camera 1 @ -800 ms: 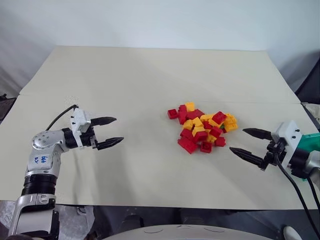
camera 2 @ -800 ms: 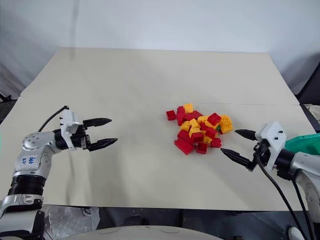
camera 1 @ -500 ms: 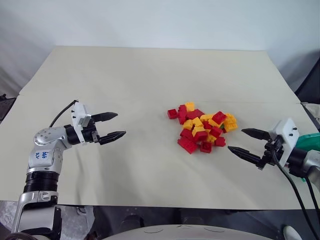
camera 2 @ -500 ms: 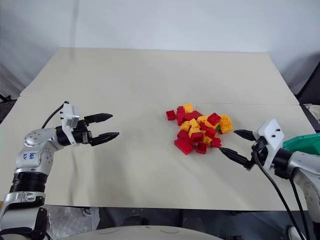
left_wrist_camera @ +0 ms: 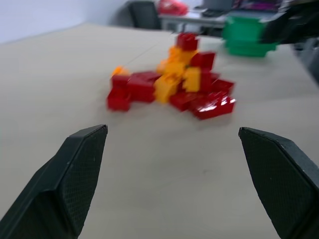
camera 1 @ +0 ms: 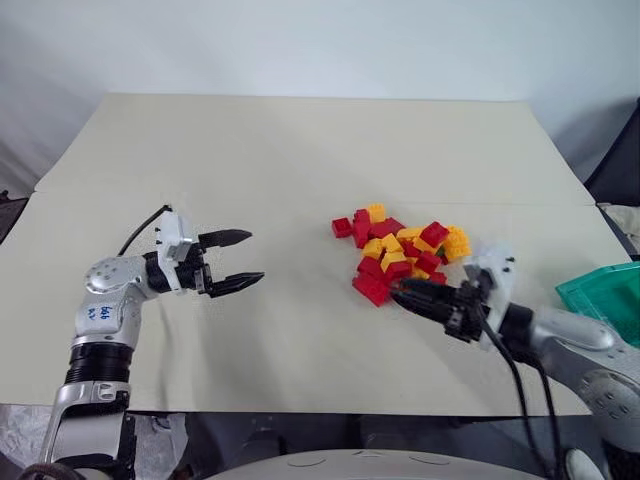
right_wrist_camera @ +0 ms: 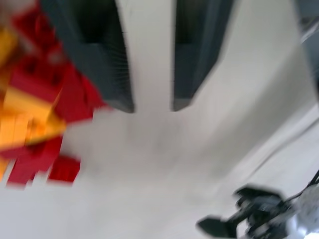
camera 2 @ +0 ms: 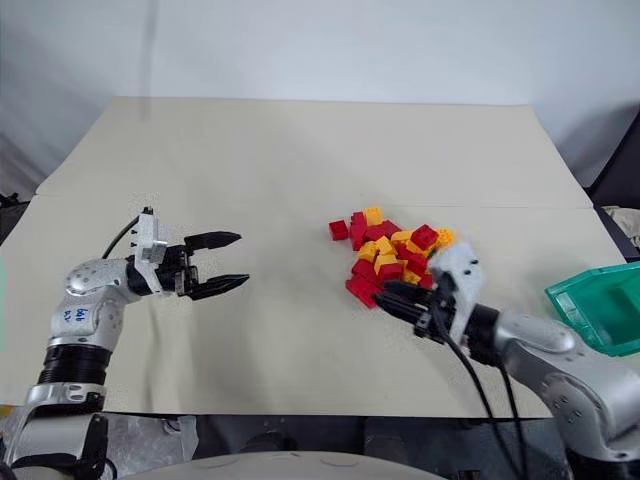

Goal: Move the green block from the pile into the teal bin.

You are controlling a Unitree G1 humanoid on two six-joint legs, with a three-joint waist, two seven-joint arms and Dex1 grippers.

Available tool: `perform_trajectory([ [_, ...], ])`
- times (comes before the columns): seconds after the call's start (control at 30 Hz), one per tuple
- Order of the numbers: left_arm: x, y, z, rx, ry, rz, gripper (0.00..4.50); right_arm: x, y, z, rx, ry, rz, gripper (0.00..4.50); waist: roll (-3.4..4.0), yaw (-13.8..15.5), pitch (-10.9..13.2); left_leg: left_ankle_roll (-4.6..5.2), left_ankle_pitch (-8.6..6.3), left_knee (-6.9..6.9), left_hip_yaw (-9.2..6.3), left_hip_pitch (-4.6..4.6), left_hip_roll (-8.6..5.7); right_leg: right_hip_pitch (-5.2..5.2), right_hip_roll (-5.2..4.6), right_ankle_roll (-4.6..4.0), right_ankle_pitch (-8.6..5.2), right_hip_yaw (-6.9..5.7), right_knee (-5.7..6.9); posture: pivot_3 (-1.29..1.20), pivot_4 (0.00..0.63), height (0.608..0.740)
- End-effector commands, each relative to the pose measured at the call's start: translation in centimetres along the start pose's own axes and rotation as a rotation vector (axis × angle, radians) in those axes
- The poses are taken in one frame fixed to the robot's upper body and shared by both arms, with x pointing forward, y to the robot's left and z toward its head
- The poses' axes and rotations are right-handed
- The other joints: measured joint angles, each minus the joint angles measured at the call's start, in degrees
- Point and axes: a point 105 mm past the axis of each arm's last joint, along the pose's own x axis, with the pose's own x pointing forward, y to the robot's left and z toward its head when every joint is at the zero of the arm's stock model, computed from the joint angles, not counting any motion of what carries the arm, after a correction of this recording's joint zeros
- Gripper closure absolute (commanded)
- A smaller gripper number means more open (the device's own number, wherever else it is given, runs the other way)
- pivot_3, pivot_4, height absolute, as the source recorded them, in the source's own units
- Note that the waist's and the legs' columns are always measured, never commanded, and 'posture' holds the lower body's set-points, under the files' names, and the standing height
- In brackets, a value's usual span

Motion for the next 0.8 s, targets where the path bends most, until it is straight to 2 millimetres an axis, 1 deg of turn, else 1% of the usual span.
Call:
perform_trajectory([
  [0.03,0.4,-0.6,1.6,0.007,-0.108,-0.091,0.0,1.6,-2.1,0.1,0.011,-0.045,-0.075,4.46,-0.01,0.0,0.0,0.0,0.0,-0.01,-0.01,0.0,0.0,0.0,0.03,-0.01,0.0,-0.01,0.06,0.0,0.15,0.74],
  [0.17,1.0,-0.7,1.6,0.024,-0.102,-0.14,0.0,2.8,-5.0,-0.7,0.002,-0.042,-0.118,4.46,0.02,0.1,0.0,0.0,0.0,0.0,-0.02,-0.1,0.0,-0.03,0.05,0.02,0.01,-0.02,0.12,0.0,0.15,0.74],
  [0.3,1.5,-0.2,2.0,0.041,-0.114,-0.139,0.0,3.1,-7.9,-0.5,-0.026,-0.065,-0.187,4.46,0.02,0.1,0.0,0.03,-0.01,0.01,0.01,-0.19,-0.03,-0.08,0.04,0.06,0.04,-0.01,0.04,0.0,0.15,0.74],
  [0.37,1.6,-0.2,2.1,0.052,-0.119,-0.141,0.0,2.8,-10.5,0.0,-0.041,-0.079,-0.27,4.46,0.03,0.0,0.0,0.04,-0.02,0.0,0.03,-0.22,-0.03,-0.14,0.04,0.07,0.04,-0.01,0.03,0.0,0.15,0.74],
  [0.4,1.6,-0.2,2.1,0.055,-0.12,-0.143,0.0,2.6,-11.5,0.1,-0.043,-0.081,-0.302,4.46,0.04,0.0,0.0,0.04,-0.02,0.01,0.05,-0.23,-0.03,-0.15,0.04,0.07,0.04,-0.01,0.03,0.0,0.15,0.74],
  [0.47,1.6,-0.1,2.0,0.057,-0.119,-0.139,0.0,2.1,-12.9,0.1,-0.06,-0.081,-0.344,4.46,0.03,-0.1,0.0,0.04,-0.02,0.0,0.11,-0.27,-0.02,-0.24,0.04,0.08,0.05,0.02,0.04,0.0,0.15,0.74],
  [0.53,1.6,-0.2,1.9,0.057,-0.118,-0.137,0.0,1.7,-13.8,-0.1,-0.079,-0.073,-0.379,4.46,0.04,-0.1,0.0,0.03,-0.01,-0.04,0.11,-0.36,0.0,-0.38,0.05,0.08,0.04,0.02,0.07,0.0,0.15,0.74],
  [0.6,1.6,-0.2,1.7,0.058,-0.119,-0.136,0.0,0.7,-15.9,-0.5,-0.095,-0.056,-0.483,4.46,0.04,-0.1,0.0,0.02,-0.01,-0.03,0.11,-0.45,0.03,-0.49,0.08,0.08,0.04,0.02,0.1,0.0,0.15,0.74],
  [0.67,1.7,-0.3,1.7,0.059,-0.123,-0.134,0.0,-0.1,-16.6,-0.6,-0.133,-0.037,-0.515,4.46,0.06,-0.1,0.0,-0.01,0.01,0.16,0.15,-0.72,0.03,-0.71,0.07,0.1,0.06,0.04,0.2,0.0,0.15,0.74],
  [0.8,1.9,-0.5,1.6,0.062,-0.127,-0.136,0.0,-0.3,-15.6,-0.2,-0.152,-0.047,-0.475,4.46,0.08,0.0,0.0,0.02,-0.01,0.41,0.13,-0.93,0.04,-0.81,0.07,0.14,0.08,0.03,0.26,0.0,0.15,0.74],
])
